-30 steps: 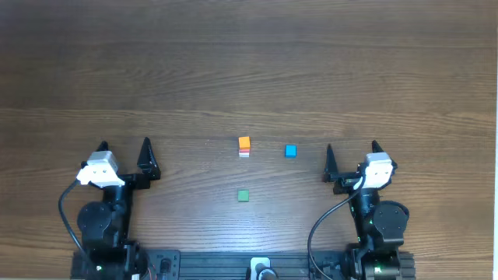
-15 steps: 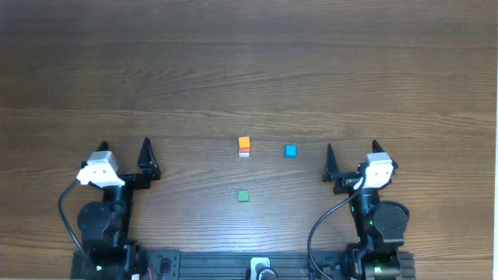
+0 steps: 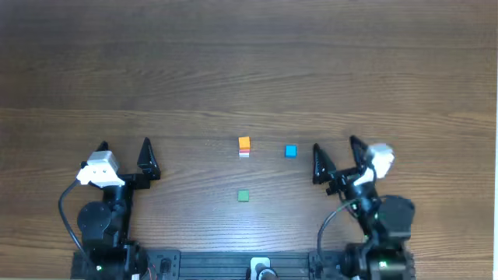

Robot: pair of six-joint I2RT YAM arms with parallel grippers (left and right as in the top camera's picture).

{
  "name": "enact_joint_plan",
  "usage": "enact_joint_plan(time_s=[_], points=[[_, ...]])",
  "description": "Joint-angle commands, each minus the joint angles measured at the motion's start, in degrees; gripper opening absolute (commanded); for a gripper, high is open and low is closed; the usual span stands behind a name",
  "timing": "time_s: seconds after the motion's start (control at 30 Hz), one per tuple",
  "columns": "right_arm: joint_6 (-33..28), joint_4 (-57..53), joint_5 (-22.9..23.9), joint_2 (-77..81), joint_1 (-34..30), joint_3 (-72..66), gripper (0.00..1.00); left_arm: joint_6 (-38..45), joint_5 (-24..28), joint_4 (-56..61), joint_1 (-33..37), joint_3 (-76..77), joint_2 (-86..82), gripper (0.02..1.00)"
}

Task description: Stack Cubes

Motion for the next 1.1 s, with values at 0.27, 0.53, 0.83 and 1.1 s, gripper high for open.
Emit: enact_joint_plan(time_s=[0.27,0.53,0.83,1.1], points=[[-0.8,-28.5,-8.3,39.6,17.3,35.4,0.993,0.6,0.8,-0.3,0.3,-0.2,-0.3,0.998],[8.9,-39.1,9.1,60.2,39.5,47.1,0.991,0.6,0.8,-0.3,0.3,-0.2,-0.3,1.000],[20.0,-47.5,17.0,73.2,49.3,56.1,0.993,0.6,0.8,-0.3,0.3,-0.2,-0.3,0.998],[37.7,-54.2,24.8,78.8,55.0,56.2,0.993,0.6,0.8,-0.2,0.3,-0.2,-0.3,1.000]])
